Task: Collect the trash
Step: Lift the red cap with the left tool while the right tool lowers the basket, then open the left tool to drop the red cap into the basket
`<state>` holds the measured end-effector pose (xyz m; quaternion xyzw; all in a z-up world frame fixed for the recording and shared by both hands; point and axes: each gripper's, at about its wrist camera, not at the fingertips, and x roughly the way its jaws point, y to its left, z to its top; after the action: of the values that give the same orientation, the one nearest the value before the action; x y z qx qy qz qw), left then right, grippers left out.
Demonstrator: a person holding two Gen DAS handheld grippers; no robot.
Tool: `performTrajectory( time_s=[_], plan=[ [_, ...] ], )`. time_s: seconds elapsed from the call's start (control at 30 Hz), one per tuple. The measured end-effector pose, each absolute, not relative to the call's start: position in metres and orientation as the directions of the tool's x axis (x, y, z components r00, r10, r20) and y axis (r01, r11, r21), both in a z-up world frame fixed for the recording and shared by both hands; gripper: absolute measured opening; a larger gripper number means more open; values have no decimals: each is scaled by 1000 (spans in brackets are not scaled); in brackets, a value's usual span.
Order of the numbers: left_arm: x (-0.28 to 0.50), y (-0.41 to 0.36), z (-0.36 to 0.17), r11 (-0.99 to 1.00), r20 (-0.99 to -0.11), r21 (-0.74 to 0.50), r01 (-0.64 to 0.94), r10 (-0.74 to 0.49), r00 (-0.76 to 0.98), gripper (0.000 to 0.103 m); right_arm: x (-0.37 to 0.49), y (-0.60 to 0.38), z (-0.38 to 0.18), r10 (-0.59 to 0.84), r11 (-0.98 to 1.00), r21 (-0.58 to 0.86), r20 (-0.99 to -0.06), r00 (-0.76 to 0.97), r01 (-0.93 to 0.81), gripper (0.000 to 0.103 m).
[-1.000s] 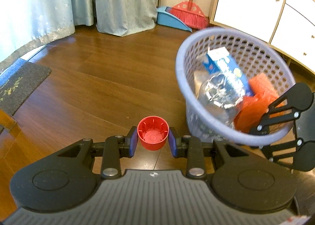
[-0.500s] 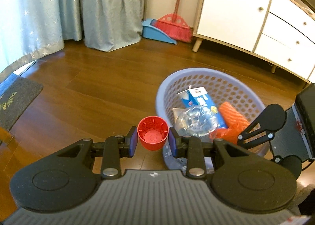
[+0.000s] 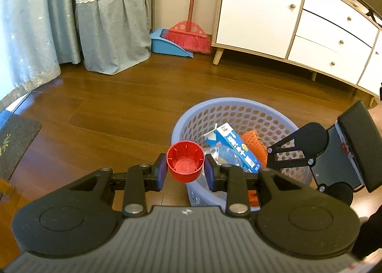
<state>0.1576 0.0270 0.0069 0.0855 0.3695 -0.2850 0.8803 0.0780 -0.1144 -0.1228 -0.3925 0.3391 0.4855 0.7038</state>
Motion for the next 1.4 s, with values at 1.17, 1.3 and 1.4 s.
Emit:
performTrajectory(
  time_s=[1.17, 1.3, 1.4],
  plan=[
    [121, -34, 79, 776, -691, -74, 626, -493, 529, 28, -18, -138, -33, 368, 387, -341, -795, 483, -857, 59],
    [117, -48, 82, 780, -715, -48, 623, -462, 524, 28, 5, -158, -3, 291, 553, -347, -771, 566, -757, 59],
    [116, -49, 81, 809, -713, -81, 582, -455, 533, 28, 29, -179, 14, 227, 713, -301, -755, 615, -633, 59]
  ],
)
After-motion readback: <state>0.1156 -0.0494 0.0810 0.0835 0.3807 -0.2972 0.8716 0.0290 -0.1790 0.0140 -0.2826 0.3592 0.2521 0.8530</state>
